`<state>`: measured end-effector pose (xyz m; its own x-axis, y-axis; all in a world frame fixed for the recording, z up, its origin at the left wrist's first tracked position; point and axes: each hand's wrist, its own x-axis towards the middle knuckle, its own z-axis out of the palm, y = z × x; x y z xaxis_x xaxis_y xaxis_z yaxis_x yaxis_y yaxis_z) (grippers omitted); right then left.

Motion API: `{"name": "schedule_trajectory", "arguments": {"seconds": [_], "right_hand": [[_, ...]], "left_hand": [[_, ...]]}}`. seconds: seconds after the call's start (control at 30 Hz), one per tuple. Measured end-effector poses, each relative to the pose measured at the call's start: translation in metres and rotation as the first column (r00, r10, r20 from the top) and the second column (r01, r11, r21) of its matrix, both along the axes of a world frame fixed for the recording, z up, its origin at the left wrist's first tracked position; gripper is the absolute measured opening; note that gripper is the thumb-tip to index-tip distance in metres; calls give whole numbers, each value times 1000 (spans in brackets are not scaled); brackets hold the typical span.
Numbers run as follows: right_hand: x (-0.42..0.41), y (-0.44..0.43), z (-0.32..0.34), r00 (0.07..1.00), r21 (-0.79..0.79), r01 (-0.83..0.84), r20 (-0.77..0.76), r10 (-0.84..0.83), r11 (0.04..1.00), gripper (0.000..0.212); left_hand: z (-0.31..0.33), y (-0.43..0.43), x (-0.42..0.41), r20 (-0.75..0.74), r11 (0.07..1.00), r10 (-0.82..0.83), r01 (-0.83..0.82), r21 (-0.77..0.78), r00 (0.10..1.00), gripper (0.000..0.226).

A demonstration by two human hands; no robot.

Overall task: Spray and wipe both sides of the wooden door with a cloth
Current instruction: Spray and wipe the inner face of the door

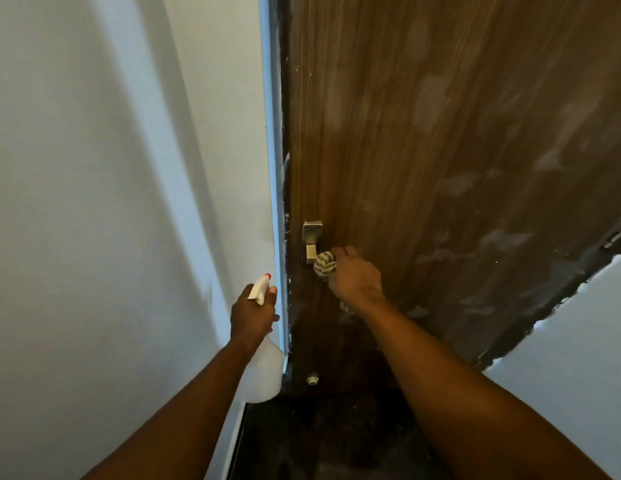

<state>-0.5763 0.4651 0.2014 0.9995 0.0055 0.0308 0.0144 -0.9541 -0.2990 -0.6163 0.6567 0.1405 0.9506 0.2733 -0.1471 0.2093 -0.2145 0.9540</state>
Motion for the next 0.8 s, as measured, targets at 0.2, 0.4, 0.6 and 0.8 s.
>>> {"name": "schedule_trajectory", "arguments": {"seconds": [0.2, 0.4, 0.6, 0.8], "right_hand": [[-126, 5, -6, 972, 198, 145, 155, -177, 969, 43], [-240, 39, -42, 928, 455, 343, -31, -370, 822, 35], [-301, 57, -84, 774, 464, 625, -470, -423, 628, 38], [-314, 73, -125, 573, 400, 814, -675, -465, 421, 84]], "left_hand": [[-1, 3, -81, 11, 999, -35, 35, 11, 999, 39], [-3, 3, -149, -7, 997, -69, 69, -24, 998, 37], [-4, 3, -177, -18, 995, -102, 102, 17, 995, 35], [-18, -11, -170, -60, 977, -195, 200, 78, 979, 29]]}}
